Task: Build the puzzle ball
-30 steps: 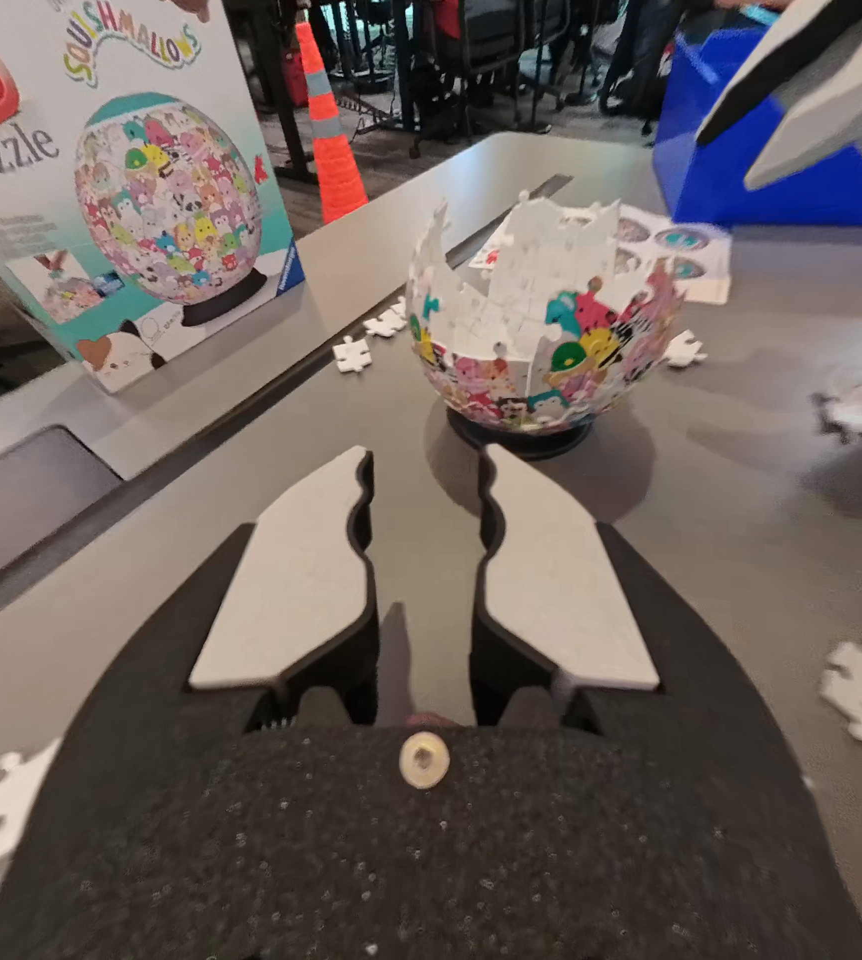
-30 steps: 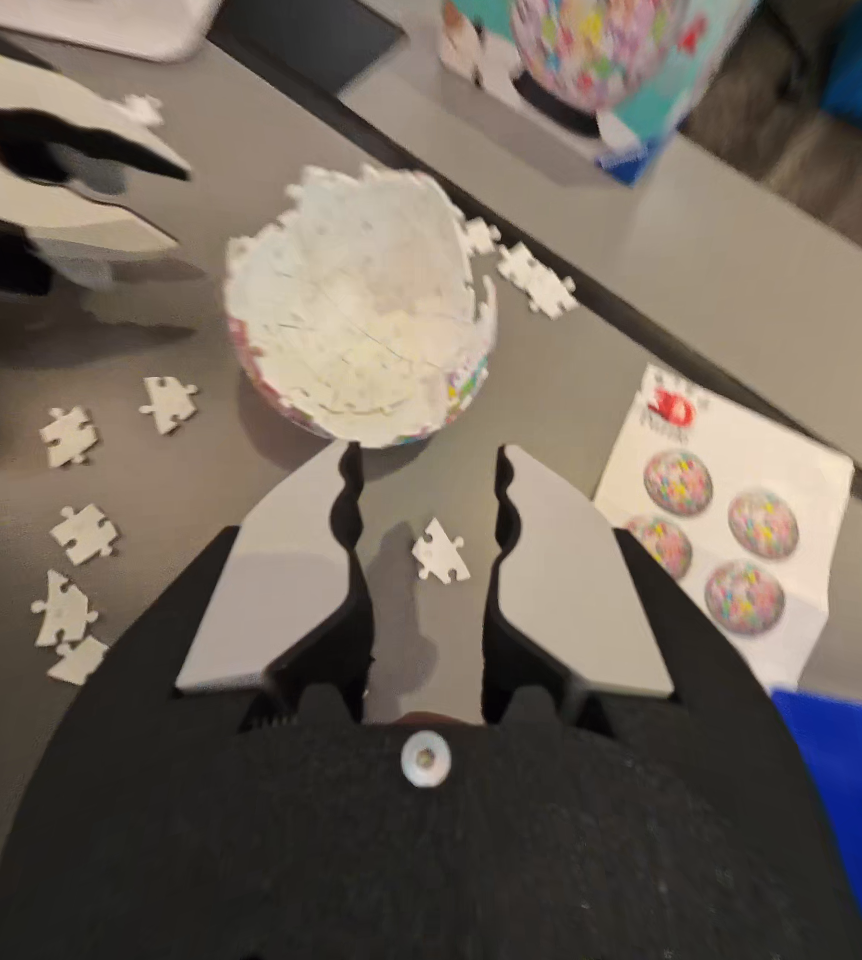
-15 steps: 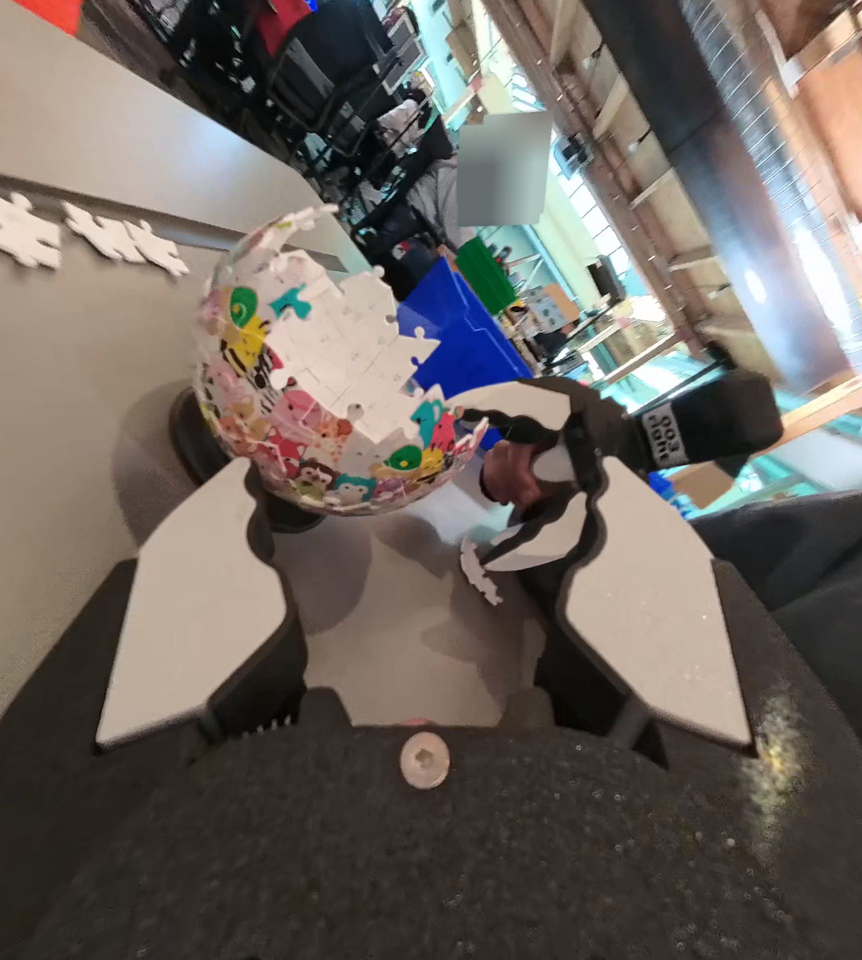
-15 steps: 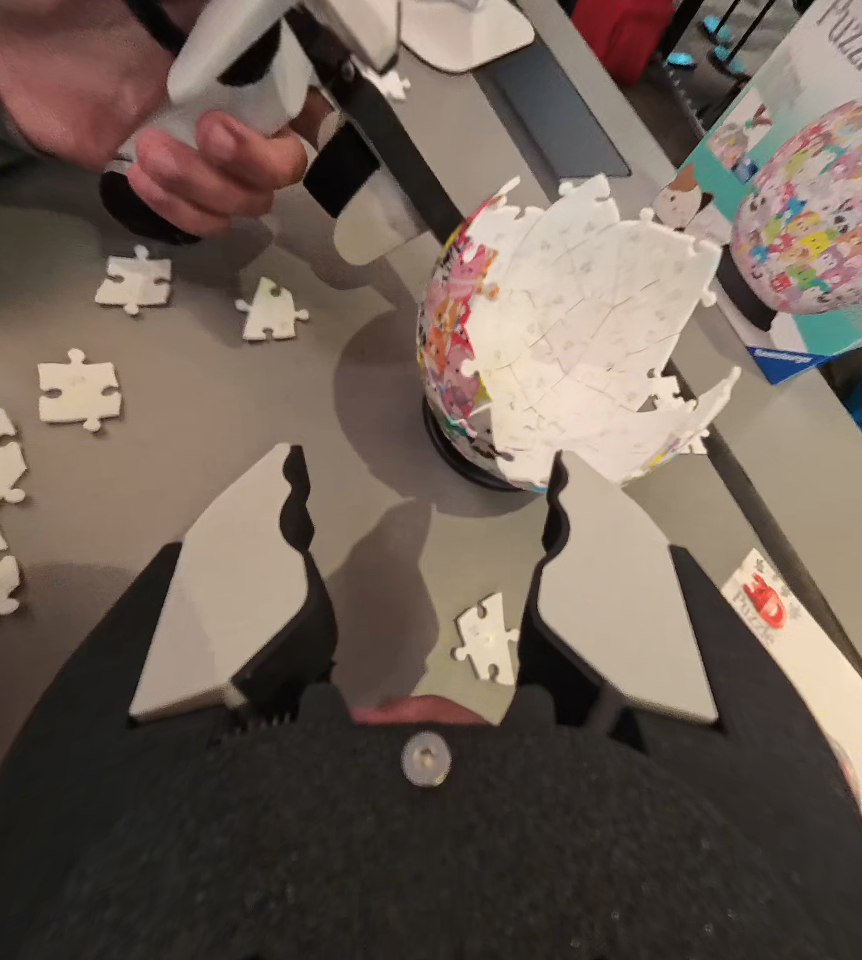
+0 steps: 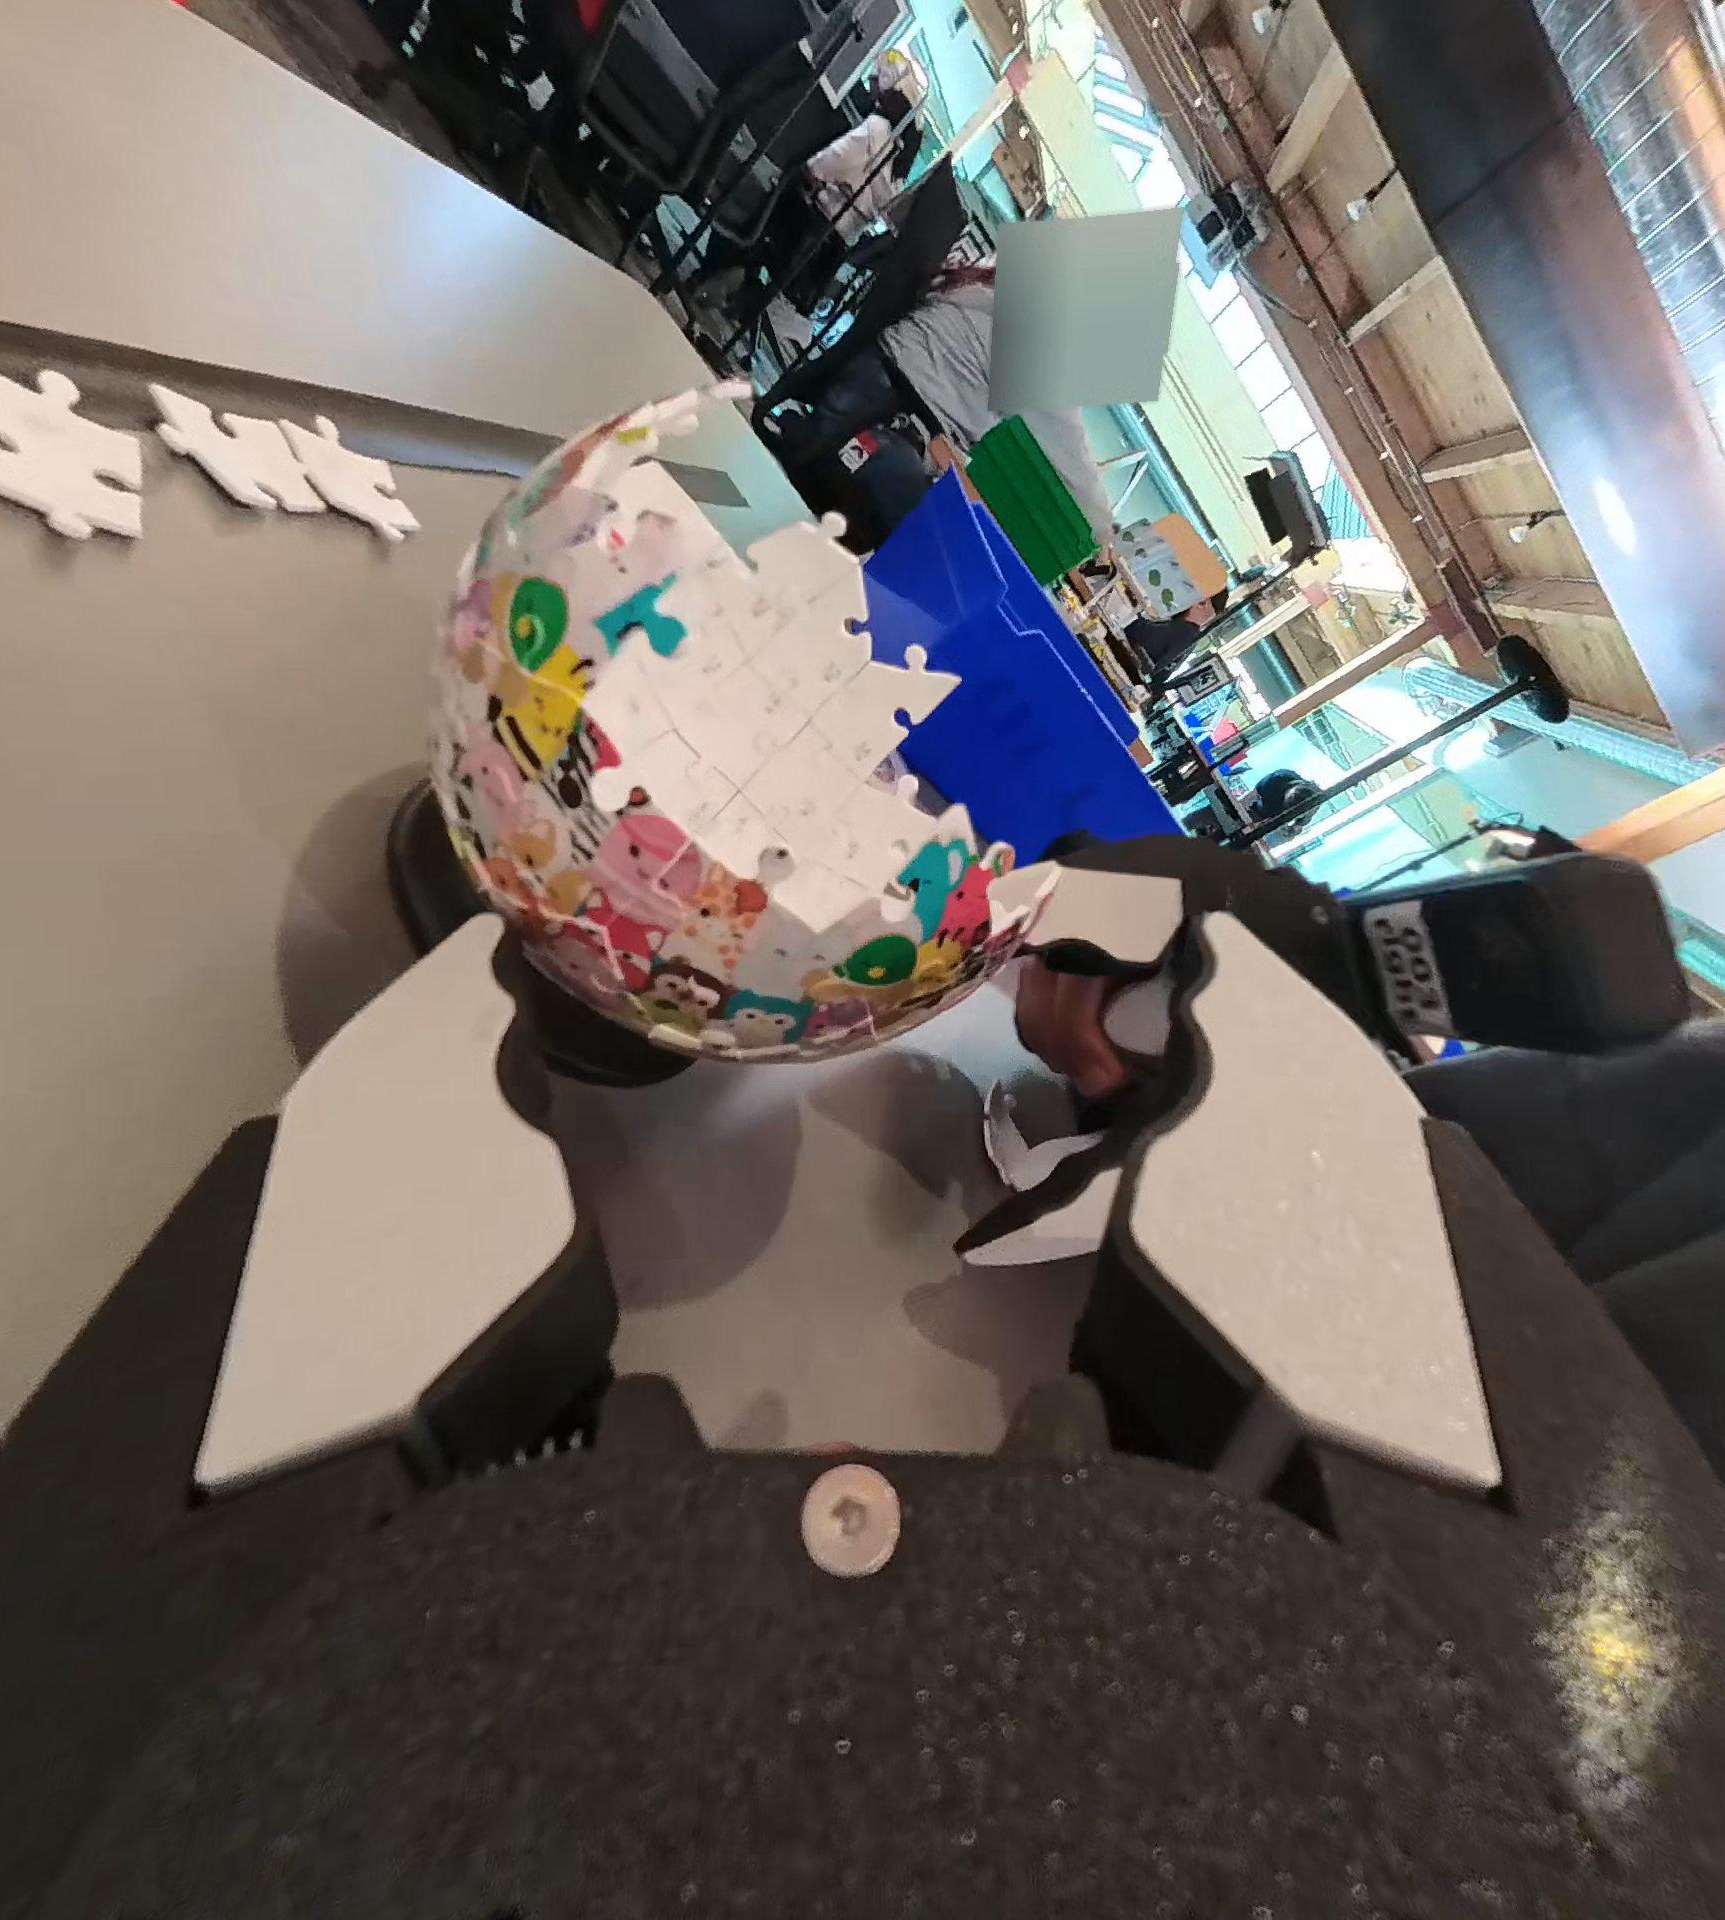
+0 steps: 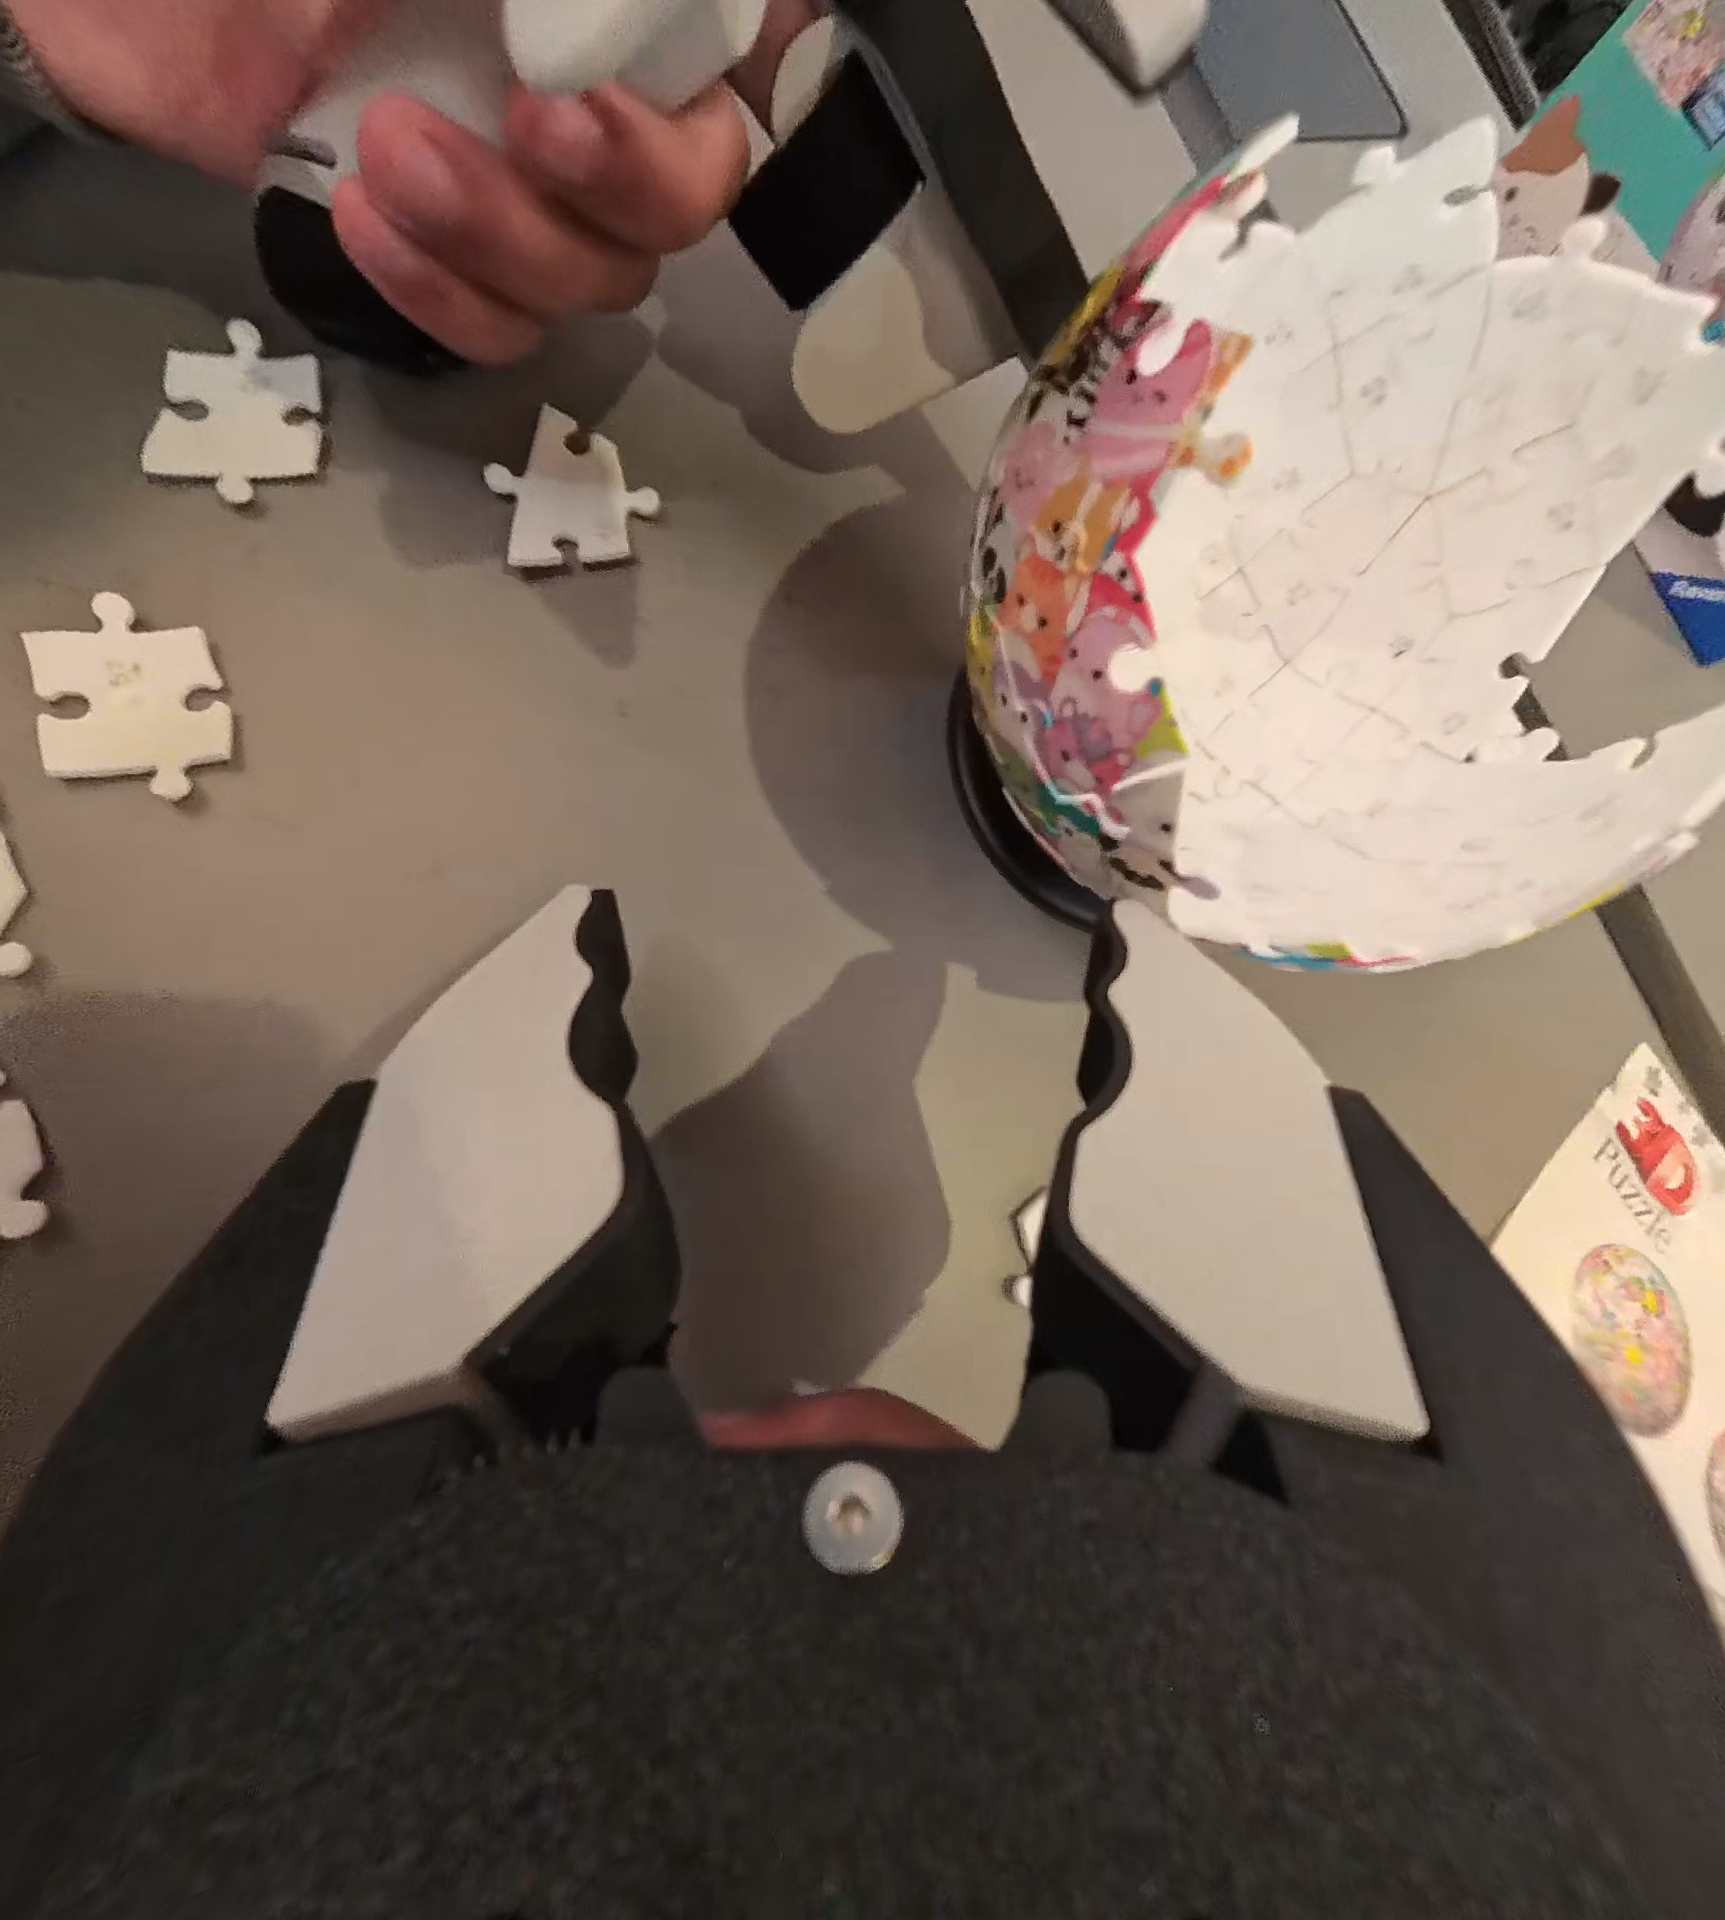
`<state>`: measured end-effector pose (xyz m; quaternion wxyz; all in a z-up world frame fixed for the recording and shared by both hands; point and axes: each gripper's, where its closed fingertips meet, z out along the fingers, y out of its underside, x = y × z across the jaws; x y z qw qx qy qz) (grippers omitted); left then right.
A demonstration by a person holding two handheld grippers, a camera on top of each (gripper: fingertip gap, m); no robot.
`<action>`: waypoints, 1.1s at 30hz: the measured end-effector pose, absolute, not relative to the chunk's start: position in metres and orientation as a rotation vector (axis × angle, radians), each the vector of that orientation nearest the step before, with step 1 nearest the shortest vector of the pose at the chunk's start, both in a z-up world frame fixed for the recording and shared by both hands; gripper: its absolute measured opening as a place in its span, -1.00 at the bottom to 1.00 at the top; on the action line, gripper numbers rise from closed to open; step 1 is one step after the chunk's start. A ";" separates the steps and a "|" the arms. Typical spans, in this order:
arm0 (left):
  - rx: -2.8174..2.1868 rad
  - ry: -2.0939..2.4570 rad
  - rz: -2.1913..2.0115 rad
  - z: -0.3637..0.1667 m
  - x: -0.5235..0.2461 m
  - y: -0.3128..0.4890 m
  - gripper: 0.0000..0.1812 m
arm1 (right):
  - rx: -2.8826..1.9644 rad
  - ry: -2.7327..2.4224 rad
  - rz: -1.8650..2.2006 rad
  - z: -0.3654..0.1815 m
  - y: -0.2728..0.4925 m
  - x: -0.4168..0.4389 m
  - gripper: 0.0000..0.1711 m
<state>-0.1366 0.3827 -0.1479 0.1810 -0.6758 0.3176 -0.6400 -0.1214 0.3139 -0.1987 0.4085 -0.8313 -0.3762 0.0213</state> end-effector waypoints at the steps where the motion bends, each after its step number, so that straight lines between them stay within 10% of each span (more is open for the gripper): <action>1: -1.910 0.907 -1.790 -0.149 -0.136 0.383 0.26 | -2.088 -0.952 0.037 -0.196 0.313 -0.121 -0.02; 33: -1.850 0.952 -1.734 -0.133 -0.143 0.408 0.25 | -2.139 -0.902 -0.049 -0.199 0.325 -0.118 0.08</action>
